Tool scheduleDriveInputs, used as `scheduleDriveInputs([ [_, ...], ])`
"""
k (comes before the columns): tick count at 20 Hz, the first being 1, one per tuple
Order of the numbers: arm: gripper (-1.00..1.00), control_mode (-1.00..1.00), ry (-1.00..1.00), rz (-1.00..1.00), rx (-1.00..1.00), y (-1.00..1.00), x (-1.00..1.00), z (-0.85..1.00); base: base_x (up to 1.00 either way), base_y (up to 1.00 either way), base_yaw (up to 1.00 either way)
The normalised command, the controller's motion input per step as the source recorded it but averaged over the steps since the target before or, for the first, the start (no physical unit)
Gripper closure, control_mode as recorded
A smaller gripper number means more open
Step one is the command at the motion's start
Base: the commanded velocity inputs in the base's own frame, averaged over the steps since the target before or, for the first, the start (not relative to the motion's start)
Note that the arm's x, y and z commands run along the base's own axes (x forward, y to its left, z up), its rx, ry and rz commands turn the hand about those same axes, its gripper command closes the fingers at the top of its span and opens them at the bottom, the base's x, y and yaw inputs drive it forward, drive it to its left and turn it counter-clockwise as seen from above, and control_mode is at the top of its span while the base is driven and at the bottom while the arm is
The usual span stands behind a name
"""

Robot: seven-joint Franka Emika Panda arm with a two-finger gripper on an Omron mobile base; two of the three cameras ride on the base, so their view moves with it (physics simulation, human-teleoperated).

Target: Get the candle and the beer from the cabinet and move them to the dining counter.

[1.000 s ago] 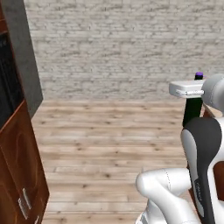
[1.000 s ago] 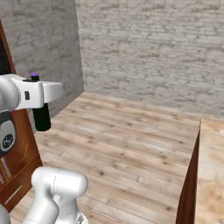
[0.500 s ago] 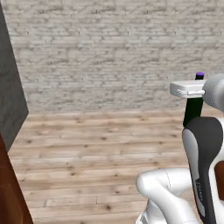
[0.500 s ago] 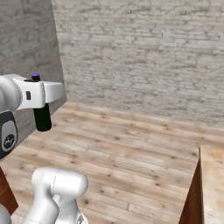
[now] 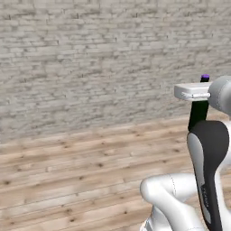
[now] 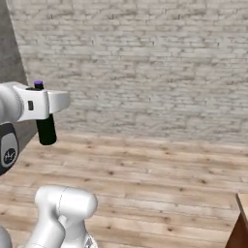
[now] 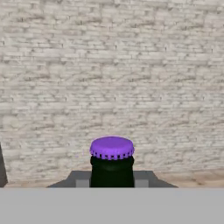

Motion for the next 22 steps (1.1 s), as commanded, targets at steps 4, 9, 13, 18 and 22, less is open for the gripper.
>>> scheduleDriveInputs([
  [4, 1.00, 1.00, 0.00, 0.00, 0.00, 0.00, 0.00, 0.00, 0.99, 0.42, -0.53],
  [9, 1.00, 1.00, 0.00, 0.00, 0.00, 0.00, 0.00, 0.00, 0.85, 0.45, -0.63],
  [13, 1.00, 1.00, 0.00, 0.00, 0.00, 0.00, 0.00, 0.00, 0.49, 0.52, -0.78],
  [18, 1.00, 1.00, 0.00, 0.00, 0.00, 0.00, 0.00, 0.00, 0.25, 0.48, -0.87],
  [22, 1.00, 1.00, 0.00, 0.00, 0.00, 0.00, 0.00, 0.00, 0.28, 0.50, -0.85],
])
